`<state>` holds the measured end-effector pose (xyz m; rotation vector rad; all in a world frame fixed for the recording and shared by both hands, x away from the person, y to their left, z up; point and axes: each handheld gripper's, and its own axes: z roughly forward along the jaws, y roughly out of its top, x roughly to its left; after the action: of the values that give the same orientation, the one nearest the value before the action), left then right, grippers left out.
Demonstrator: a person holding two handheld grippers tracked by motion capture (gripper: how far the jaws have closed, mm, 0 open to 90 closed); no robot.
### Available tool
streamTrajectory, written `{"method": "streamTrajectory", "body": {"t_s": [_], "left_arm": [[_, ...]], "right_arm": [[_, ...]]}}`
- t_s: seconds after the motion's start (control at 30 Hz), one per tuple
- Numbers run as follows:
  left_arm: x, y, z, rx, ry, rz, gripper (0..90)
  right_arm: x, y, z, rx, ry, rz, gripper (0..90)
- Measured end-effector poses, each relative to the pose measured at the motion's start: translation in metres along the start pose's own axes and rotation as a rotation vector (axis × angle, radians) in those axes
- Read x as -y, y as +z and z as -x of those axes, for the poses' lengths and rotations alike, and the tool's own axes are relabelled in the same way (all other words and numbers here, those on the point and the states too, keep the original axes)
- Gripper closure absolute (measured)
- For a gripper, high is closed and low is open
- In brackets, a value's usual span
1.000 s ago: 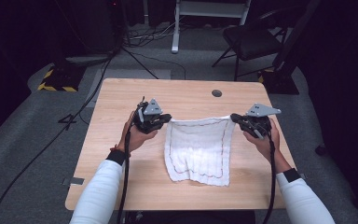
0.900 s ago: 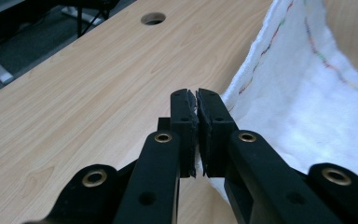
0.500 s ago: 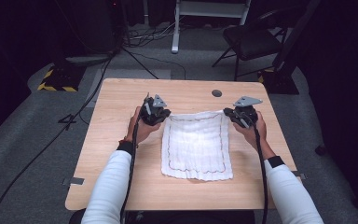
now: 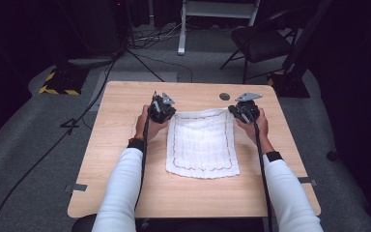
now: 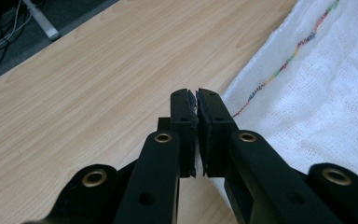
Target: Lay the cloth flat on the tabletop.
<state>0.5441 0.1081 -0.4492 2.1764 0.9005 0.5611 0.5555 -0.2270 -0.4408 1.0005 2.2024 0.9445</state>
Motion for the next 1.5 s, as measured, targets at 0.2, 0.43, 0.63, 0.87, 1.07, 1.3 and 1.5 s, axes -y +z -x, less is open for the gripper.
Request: {"method": "streamTrajectory", "body": {"t_s": [0.2,0.43,0.63,0.87,1.07,1.3,1.5], "left_arm": [[-0.004,0.009,0.003,-0.017,-0.008,-0.014,83.8],[0.0,0.008,0.005,-0.022,-0.008,-0.03,63.8],[0.012,-0.004,0.016,-0.014,0.013,-0.031,35.6],[0.037,-0.032,0.037,0.076,0.077,-0.052,23.6],[0.055,-0.049,0.058,0.133,0.117,-0.061,21.7],[0.073,-0.058,0.076,0.193,0.143,-0.098,23.2],[0.089,-0.069,0.082,0.26,0.122,-0.1,28.3]], "right_arm": [[0.002,0.007,0.003,0.014,0.017,-0.012,84.7],[0.004,0.007,0.001,0.025,0.014,-0.034,66.5],[0.015,-0.009,-0.01,-0.039,-0.021,-0.047,56.2],[0.04,-0.034,-0.031,-0.145,-0.055,-0.056,47.5],[0.063,-0.056,-0.045,-0.194,-0.104,-0.079,43.3],[0.084,-0.074,-0.057,-0.243,-0.119,-0.094,39.9],[0.101,-0.085,-0.074,-0.279,-0.169,-0.139,39.0]]}}
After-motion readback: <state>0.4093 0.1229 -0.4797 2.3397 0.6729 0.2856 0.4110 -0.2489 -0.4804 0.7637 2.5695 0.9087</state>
